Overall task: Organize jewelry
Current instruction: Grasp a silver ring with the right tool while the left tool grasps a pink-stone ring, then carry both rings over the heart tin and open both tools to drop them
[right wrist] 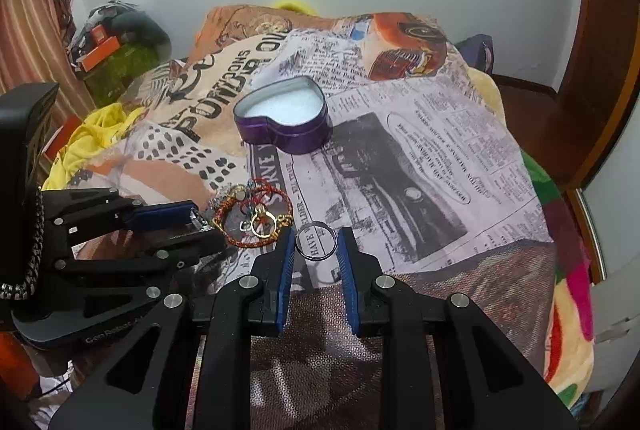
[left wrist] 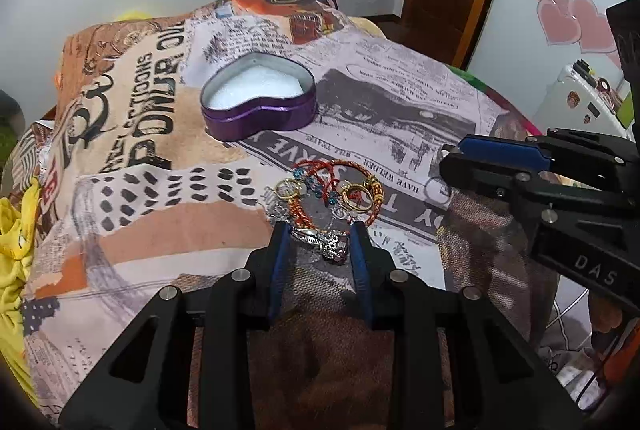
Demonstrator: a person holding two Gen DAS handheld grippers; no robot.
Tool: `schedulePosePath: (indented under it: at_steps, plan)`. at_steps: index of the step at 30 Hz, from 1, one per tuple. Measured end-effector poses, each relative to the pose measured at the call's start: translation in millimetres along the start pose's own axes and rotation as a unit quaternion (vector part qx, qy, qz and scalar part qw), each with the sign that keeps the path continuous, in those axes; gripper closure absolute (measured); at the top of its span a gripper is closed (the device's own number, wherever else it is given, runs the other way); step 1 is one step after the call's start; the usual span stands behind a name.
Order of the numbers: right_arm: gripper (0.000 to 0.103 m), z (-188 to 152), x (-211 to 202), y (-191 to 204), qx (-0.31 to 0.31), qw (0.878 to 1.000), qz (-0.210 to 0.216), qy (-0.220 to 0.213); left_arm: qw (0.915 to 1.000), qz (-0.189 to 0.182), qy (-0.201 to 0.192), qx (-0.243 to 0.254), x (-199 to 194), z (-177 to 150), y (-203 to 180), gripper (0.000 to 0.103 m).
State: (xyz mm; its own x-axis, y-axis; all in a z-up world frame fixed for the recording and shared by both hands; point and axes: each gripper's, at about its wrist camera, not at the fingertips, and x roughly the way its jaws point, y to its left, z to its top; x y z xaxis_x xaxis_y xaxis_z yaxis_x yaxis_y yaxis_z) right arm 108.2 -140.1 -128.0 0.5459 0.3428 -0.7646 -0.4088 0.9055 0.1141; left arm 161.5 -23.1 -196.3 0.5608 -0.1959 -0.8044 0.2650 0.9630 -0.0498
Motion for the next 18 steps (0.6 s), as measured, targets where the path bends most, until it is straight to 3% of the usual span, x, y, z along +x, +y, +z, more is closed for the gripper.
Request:
schedulePosePath:
  at_steps: [18]
  plan:
    - [0.083, 43.2, -37.7, 9.7, 0.002, 0.996, -0.015, -0.087, 0.9944, 0.039, -0.093, -0.032, -60.3, 43.7, 30.7, 0.073]
